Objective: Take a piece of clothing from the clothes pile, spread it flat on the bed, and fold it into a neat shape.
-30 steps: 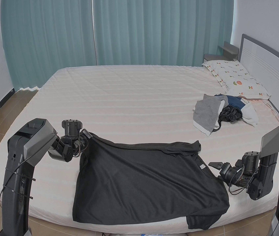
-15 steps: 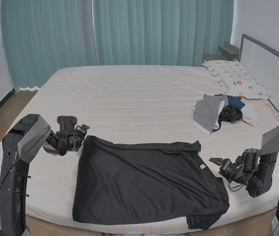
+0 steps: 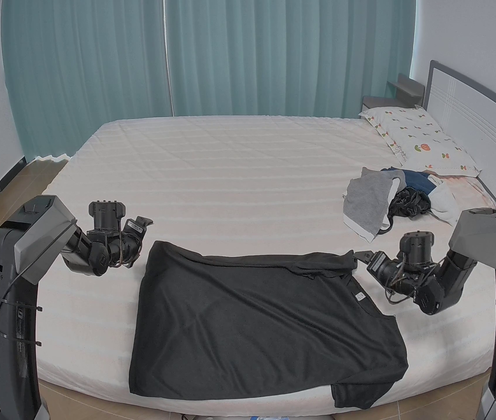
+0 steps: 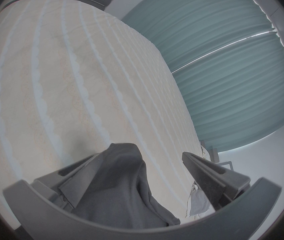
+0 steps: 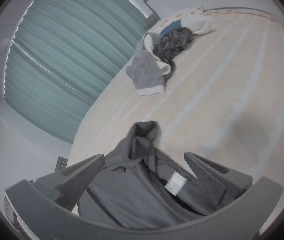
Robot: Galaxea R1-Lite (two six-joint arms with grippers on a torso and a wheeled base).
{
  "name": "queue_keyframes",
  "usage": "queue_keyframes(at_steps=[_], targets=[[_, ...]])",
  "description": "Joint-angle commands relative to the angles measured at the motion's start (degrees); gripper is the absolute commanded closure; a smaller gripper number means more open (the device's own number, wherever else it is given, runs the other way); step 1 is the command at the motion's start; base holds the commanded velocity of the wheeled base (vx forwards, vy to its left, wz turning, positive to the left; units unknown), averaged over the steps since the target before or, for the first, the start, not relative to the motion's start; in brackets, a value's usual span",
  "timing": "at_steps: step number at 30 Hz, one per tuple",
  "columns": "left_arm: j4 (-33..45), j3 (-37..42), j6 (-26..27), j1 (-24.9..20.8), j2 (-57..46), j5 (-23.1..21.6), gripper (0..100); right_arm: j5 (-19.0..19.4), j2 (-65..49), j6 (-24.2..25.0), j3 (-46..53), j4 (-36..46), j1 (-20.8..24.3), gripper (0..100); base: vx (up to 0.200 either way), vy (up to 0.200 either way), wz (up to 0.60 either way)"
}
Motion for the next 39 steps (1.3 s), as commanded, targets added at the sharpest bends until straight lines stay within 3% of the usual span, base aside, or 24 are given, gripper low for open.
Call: queue_keyframes(at_steps=[1,10,11,19,28,35,36,39], targets=[[-4.3,6.1,0.8,-0.1,-2.8,-0.5,0,-3.7,3.8,-0.7,-13.3,10.0,5.6,0,0.000,0.000,0.00],[-5.1,6.3,2.8,-0.7,-2.3,-0.5,0,-8.0,11.2,-3.3,-26.4,19.0,6.1,0,0.000,0.000,0.00],[-5.1,6.3,2.9,-0.7,-2.3,-0.5,0,-8.6,12.1,-3.9,-27.7,19.9,5.8,100,0.000,0.000,0.00],[-5.1,6.3,3.1,-0.8,-2.3,-0.5,0,-8.8,12.8,-3.9,-32.5,20.2,5.3,100,0.000,0.000,0.00],[-5.2,6.3,4.0,-1.0,-2.2,-0.4,0,-8.8,13.1,-3.9,-42.2,20.8,1.1,100,0.000,0.000,0.00],[-5.2,6.2,4.1,-1.3,-2.1,0.1,0,-8.8,19.5,-4.3,-50.3,24.5,1.3,100,0.000,0.000,0.00],[-5.2,6.2,4.1,-1.4,-2.0,0.1,0,-8.7,20.1,-4.3,-51.6,24.8,1.3,0,0.000,0.000,0.00],[-5.2,6.2,4.7,-1.5,-1.9,0.2,0,-8.7,21.8,-4.3,-54.7,24.8,1.7,0,0.000,0.000,0.00]])
